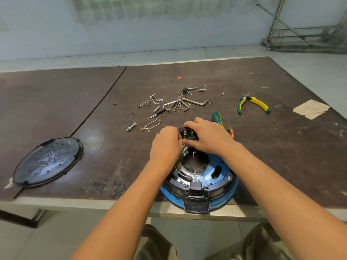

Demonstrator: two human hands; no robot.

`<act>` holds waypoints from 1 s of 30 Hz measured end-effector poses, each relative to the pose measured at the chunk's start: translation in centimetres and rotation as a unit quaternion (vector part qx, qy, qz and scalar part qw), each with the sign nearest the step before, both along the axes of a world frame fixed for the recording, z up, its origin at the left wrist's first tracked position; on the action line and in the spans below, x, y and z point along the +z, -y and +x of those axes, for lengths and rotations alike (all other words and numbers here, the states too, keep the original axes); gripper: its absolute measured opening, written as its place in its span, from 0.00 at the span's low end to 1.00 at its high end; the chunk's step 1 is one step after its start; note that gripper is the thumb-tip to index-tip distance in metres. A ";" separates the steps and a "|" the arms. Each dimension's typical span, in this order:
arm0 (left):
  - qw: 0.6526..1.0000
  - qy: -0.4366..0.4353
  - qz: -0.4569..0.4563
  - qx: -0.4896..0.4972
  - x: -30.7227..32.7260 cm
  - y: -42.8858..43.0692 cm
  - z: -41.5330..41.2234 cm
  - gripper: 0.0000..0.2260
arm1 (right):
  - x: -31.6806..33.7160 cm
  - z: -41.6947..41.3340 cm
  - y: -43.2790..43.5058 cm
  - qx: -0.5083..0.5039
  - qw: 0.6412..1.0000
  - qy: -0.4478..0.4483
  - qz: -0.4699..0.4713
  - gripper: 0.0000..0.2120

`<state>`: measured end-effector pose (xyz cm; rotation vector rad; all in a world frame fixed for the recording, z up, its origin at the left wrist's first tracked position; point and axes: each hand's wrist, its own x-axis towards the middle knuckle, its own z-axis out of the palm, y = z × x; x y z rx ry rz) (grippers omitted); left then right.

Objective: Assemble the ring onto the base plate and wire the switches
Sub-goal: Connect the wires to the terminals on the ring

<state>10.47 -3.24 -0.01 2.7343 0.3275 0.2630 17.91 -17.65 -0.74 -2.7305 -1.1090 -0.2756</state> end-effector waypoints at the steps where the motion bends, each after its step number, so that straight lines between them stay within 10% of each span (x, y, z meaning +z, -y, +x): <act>1: 1.000 0.002 0.012 -0.008 0.0 0.0 0.0 0.08 | 0.0 0.0 0.0 -0.001 1.000 0.001 0.000 0.27; 30: 0.990 0.061 0.063 -0.109 -0.1 0.3 -0.3 0.07 | 0.7 -0.5 0.7 -0.031 0.997 -0.065 0.035 0.39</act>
